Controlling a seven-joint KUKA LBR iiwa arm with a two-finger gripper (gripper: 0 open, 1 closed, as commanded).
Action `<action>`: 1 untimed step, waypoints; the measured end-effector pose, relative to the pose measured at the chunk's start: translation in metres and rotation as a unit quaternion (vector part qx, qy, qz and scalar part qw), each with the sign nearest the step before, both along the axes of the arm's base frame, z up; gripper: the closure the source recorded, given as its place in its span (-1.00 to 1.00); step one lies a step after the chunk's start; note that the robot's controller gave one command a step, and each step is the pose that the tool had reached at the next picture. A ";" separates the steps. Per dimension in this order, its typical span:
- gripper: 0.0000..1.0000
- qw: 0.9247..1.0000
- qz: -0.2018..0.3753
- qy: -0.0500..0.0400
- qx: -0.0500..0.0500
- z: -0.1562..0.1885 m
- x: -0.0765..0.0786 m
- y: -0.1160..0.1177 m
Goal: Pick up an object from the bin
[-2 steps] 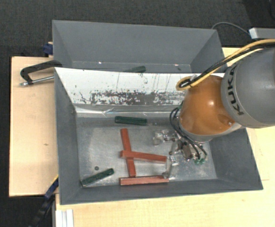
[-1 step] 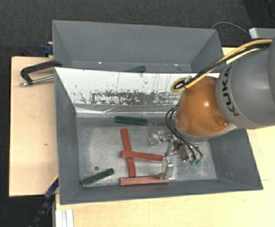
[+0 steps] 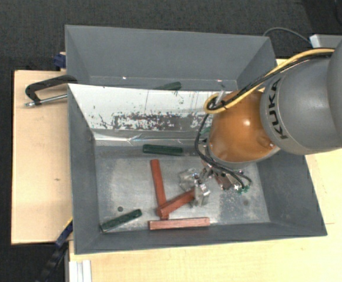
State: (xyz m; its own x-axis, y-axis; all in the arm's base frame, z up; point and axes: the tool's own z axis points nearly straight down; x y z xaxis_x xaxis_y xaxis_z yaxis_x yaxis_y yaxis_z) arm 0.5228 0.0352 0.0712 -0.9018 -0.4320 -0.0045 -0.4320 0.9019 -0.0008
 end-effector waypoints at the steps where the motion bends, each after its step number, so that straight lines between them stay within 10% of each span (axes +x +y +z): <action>1: 1.00 1.000 0.000 0.000 0.000 0.000 0.000 0.000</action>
Offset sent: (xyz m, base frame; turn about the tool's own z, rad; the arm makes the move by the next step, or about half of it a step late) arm 0.0037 0.0354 0.2087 0.0244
